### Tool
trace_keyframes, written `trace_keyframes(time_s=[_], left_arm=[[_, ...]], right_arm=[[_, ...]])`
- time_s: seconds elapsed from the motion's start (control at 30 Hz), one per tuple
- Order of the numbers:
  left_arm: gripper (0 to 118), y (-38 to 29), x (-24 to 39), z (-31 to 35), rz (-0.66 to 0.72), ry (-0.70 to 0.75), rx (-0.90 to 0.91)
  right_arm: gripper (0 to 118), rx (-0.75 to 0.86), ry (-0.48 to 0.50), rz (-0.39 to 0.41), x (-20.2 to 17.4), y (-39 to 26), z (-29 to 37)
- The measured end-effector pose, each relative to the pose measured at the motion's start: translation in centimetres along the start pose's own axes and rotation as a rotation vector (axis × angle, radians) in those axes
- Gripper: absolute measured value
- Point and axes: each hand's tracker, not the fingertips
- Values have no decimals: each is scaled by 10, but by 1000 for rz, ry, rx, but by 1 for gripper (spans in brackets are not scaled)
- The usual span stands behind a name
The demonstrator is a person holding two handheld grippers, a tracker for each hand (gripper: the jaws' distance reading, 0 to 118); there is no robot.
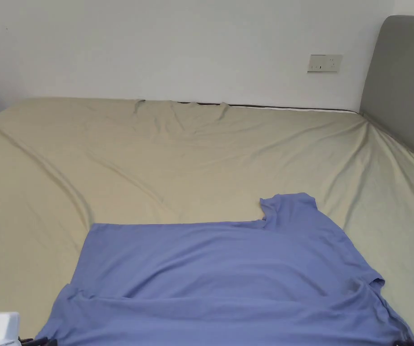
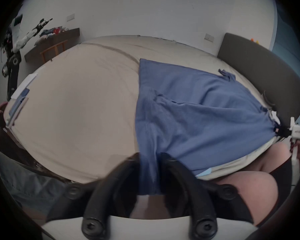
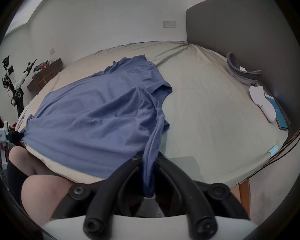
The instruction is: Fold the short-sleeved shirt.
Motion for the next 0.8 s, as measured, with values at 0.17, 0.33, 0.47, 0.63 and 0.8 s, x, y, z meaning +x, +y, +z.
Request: trace_keyframes(time_s=[0.17,0.33,0.47,0.63,0.8], left_arm=[[108,36,-11,42,93,72,113],[88,88,24,109,182,97,428],[0,103,65,121,96,62,520],[0,125,64,75,10,-32,411],[0,157,42,-18,27,4,262]], right_arm=[[117,254,-123,175,-23,30,61],[114,566,-141,126,-86,79,122],[2,663,-97,115,-129,103,118],[0,517,57,159,-140,128,65],[0,493,105,200,-142,137,28]])
